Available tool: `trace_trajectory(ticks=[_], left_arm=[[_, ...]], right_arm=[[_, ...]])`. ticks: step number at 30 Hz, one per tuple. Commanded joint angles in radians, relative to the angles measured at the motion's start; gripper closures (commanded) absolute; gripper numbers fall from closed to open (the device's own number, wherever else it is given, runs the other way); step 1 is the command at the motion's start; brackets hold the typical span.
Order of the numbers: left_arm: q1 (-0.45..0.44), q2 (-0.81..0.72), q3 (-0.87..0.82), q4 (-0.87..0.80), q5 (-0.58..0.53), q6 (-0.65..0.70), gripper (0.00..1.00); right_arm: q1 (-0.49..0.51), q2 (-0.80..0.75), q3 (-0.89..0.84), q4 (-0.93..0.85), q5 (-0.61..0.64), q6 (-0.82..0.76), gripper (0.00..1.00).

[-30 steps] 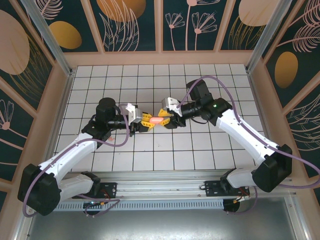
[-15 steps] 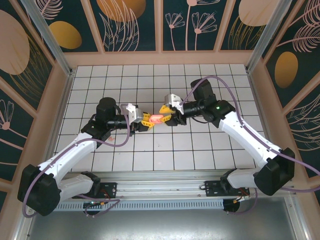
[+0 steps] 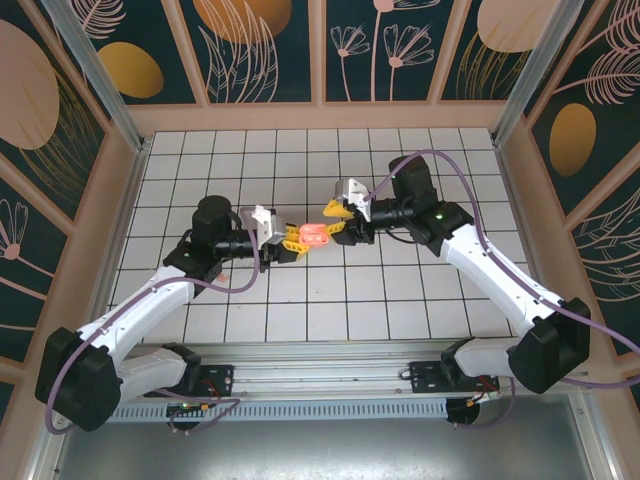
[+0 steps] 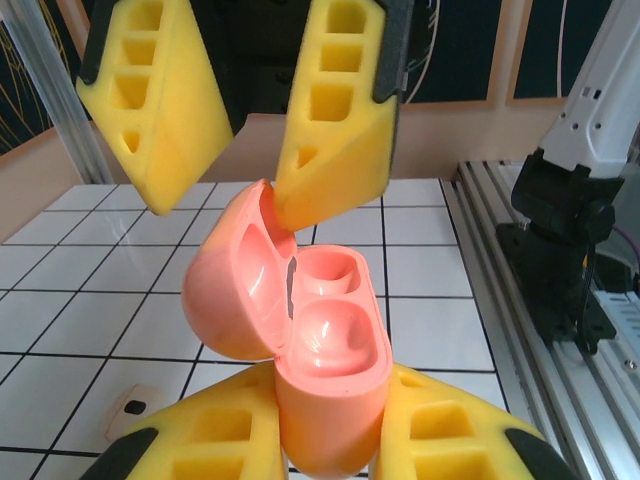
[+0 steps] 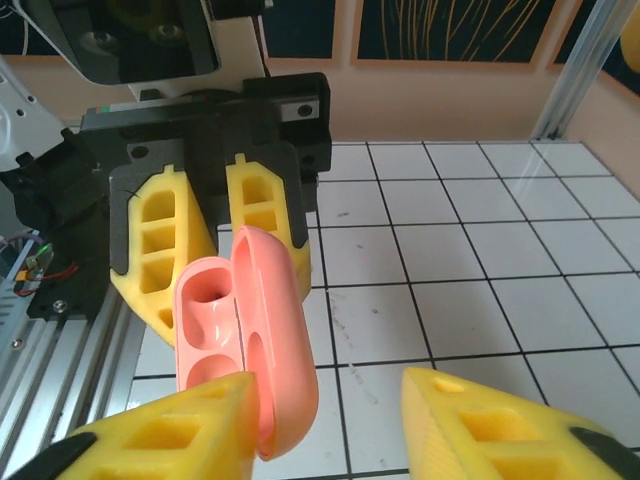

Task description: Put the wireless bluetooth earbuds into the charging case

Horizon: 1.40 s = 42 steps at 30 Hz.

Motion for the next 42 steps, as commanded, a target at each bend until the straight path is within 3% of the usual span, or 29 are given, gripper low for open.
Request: trace_trajectory(ticks=[1,8,11,15,19,26,36,42], left_arm=[[0.022,0.023,-0.032,0.139,0.049,-0.093,0.86],[0.074,0.073,-0.097,0.297,0.028,-0.246,0.87],[0.105,0.087,-0.152,0.381,-0.017,-0.323,0.88],[0.145,0.091,-0.245,0.503,-0.096,-0.418,0.88],[0.2,0.11,-0.333,0.636,-0.163,-0.534,0.89],[0.311,0.119,-0.414,0.711,-0.261,-0.661,0.89],[0.402,0.166,-0.414,0.71,-0.326,-0.703,0.9],[0.448,0.184,-0.414,0.727,-0.355,-0.721,0.9]], right_arm=[[-0.006,-0.034,-0.015,0.084,-0.044,0.083,0.52],[-0.005,-0.016,0.002,0.133,-0.006,0.228,0.44],[-0.005,0.005,0.023,0.123,0.073,0.335,0.45],[-0.004,0.066,0.077,0.026,0.194,0.468,0.45],[-0.005,0.161,0.15,-0.099,0.286,0.479,0.46],[0.019,0.345,0.289,-0.256,0.386,0.277,0.46],[0.075,0.592,0.429,-0.354,0.519,-0.247,0.48],[0.077,0.772,0.551,-0.38,0.568,-0.356,0.47]])
